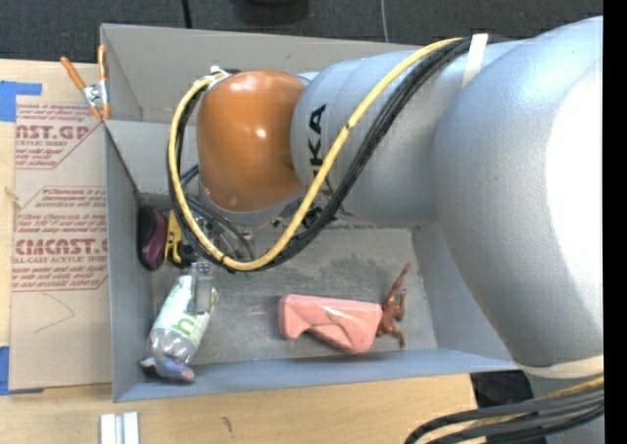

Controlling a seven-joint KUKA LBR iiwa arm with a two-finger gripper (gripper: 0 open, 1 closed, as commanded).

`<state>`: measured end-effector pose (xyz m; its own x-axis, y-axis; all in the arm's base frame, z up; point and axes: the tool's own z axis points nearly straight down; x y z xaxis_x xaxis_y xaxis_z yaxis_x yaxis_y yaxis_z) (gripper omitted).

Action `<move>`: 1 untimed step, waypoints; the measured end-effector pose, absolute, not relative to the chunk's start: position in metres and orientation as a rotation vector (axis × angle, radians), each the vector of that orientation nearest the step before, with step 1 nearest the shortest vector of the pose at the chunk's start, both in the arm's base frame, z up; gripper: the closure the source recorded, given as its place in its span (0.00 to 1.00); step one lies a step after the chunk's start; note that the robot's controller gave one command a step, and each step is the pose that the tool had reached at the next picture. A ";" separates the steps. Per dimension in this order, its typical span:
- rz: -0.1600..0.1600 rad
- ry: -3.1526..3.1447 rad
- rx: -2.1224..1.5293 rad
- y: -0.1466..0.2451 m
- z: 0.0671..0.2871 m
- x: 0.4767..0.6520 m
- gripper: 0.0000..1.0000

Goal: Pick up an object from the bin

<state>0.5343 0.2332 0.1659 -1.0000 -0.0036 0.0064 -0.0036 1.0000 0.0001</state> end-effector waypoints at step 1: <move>-0.003 -3.142 0.001 0.232 0.171 0.536 0.00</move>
Offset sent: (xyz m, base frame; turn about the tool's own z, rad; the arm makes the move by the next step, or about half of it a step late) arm -0.0350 0.0088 -0.0959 -0.4736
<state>0.5364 0.2319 0.1707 -1.0000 -0.0008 -0.0007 -0.0008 1.0000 0.0016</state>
